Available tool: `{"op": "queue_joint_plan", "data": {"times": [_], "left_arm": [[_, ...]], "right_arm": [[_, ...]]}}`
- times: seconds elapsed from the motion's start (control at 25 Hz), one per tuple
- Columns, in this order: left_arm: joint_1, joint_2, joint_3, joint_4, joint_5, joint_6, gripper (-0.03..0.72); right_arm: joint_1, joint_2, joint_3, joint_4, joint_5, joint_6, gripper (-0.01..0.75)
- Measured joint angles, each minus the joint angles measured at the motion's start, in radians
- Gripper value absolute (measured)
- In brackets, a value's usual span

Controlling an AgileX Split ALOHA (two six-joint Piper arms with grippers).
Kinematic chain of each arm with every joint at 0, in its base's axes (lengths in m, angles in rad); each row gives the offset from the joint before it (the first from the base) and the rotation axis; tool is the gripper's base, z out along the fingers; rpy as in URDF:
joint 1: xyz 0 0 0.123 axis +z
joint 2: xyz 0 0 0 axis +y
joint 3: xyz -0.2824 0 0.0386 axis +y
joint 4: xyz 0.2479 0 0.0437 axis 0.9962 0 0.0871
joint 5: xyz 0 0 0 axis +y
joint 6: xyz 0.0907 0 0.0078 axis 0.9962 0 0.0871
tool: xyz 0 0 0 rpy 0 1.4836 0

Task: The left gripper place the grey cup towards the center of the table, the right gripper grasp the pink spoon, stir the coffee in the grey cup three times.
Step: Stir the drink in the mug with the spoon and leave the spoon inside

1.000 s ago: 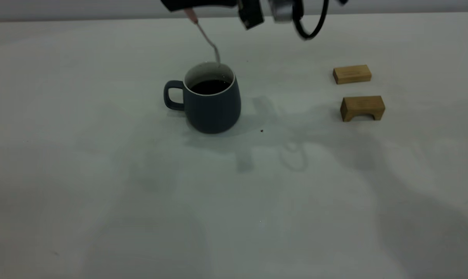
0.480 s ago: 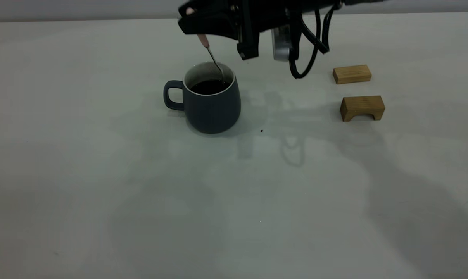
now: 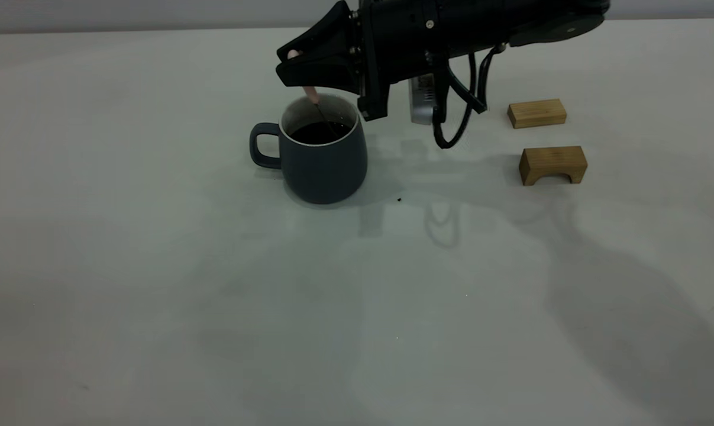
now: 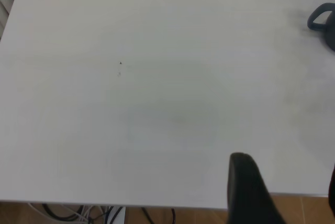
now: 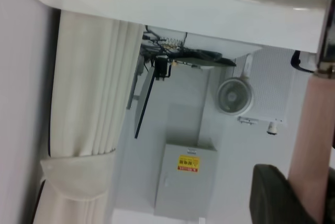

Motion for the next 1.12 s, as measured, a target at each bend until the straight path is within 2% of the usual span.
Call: {"op": "queue_joint_plan", "data": {"times": [0.2, 0.32, 0.52, 0.72, 0.92, 1.12], "left_arm": [[0.0, 0.0, 0.0, 0.0, 0.0, 0.0, 0.446], [0.0, 0.0, 0.0, 0.0, 0.0, 0.0, 0.446], [0.0, 0.0, 0.0, 0.0, 0.0, 0.0, 0.446], [0.0, 0.0, 0.0, 0.0, 0.0, 0.0, 0.446], [0.0, 0.0, 0.0, 0.0, 0.0, 0.0, 0.446], [0.0, 0.0, 0.0, 0.0, 0.0, 0.0, 0.446]], "right_arm": [[0.004, 0.018, -0.047, 0.001, 0.001, -0.009, 0.145], [-0.02, 0.018, -0.049, -0.01, 0.004, -0.004, 0.145], [-0.058, 0.019, -0.051, -0.082, 0.067, 0.126, 0.145], [-0.04, 0.019, -0.051, -0.109, 0.086, 0.176, 0.145], [0.008, 0.019, -0.054, -0.015, 0.067, 0.028, 0.145], [-0.006, 0.019, -0.054, -0.012, 0.022, -0.047, 0.145]]}}
